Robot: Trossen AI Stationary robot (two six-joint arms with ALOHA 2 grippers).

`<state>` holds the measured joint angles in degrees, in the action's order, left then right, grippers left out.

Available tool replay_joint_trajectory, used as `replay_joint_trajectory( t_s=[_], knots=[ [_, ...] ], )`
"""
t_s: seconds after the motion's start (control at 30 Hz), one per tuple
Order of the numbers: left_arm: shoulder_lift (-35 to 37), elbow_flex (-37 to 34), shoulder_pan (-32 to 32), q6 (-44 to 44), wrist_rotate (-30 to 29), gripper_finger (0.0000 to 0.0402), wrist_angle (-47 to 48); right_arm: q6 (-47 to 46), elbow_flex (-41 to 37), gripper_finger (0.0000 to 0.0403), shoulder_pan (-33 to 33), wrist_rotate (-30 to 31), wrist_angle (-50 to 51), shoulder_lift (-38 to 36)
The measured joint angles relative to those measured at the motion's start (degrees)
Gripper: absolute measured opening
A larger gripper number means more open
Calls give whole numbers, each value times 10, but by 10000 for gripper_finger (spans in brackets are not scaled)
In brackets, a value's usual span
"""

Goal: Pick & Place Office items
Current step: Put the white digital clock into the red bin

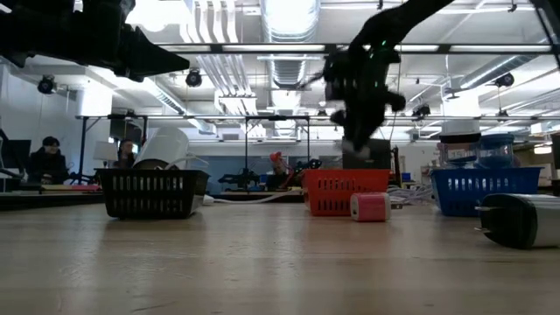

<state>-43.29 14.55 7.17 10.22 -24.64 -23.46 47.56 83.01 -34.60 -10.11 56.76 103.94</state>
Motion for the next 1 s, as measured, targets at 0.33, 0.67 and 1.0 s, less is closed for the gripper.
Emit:
replay_joint_trajectory(
  t_s=[0.33, 0.67, 1.0],
  knots=[
    [4, 0, 0, 0, 0, 10, -1, -116, -57, 143, 1, -312, -127, -178],
    [8, -4, -1, -39, 0, 10, -1, -372, -283, 143, 6, -365, -437, -418],
    [12, -7, -2, -79, 0, 9, 0, -530, -498, 143, 43, -293, -643, -624]
  ],
)
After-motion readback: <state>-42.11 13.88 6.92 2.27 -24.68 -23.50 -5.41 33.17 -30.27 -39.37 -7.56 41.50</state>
